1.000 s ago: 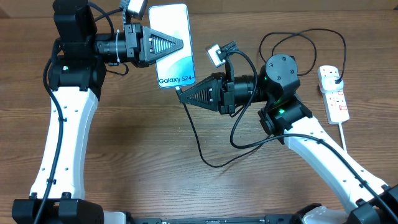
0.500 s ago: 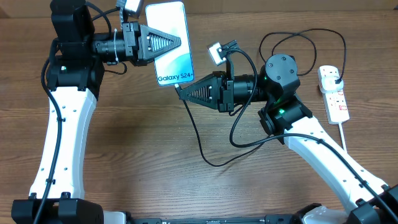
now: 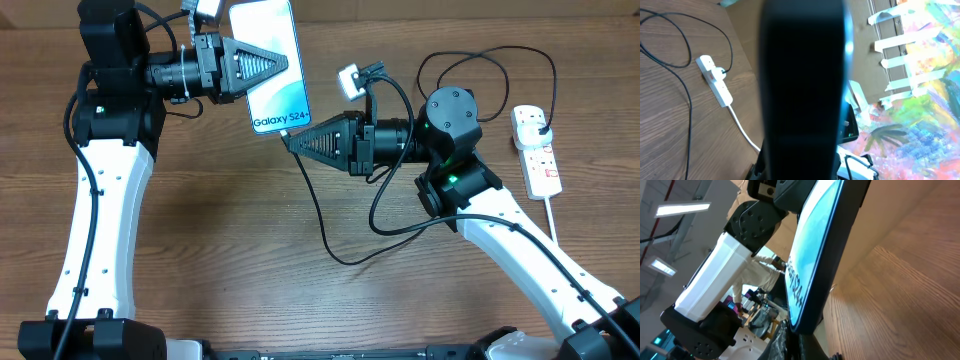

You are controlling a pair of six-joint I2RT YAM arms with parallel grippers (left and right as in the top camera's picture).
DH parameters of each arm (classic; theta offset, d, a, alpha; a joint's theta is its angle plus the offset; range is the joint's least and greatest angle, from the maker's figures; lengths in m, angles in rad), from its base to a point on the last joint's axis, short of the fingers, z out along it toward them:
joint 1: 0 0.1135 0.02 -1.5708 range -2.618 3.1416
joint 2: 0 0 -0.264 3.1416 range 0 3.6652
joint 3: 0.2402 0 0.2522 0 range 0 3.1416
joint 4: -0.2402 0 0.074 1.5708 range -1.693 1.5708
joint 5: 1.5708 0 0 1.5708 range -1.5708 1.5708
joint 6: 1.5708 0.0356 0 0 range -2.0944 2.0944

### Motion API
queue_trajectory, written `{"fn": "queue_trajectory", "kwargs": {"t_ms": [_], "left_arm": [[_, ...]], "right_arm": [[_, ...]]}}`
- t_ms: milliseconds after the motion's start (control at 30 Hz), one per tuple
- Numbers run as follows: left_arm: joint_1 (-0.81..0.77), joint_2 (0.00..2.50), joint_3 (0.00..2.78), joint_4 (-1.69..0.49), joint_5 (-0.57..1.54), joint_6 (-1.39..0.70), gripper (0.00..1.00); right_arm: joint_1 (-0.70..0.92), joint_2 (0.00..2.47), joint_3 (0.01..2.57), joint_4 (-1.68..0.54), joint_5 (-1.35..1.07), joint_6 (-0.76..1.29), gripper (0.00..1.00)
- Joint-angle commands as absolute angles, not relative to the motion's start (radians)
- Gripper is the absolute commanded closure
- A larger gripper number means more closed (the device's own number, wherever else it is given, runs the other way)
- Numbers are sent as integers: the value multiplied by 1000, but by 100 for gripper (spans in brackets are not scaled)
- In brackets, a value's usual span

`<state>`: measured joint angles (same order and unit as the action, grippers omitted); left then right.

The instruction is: Plug charger to phone and switch on socket

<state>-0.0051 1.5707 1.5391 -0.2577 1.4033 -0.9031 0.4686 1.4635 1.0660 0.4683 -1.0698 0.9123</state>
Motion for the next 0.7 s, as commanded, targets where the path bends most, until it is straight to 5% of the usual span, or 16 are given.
{"fn": "queue_trajectory", "kwargs": {"t_ms": [0,667], "left_arm": [[-21,1530,1540,-265,1470,-852,96],[-19,1530,1540,-325,1454,-781,96]], "right_arm": [[470,1465,1079,462,-896,913,96],[505,1467,1079,402,-778,855,96]]}}
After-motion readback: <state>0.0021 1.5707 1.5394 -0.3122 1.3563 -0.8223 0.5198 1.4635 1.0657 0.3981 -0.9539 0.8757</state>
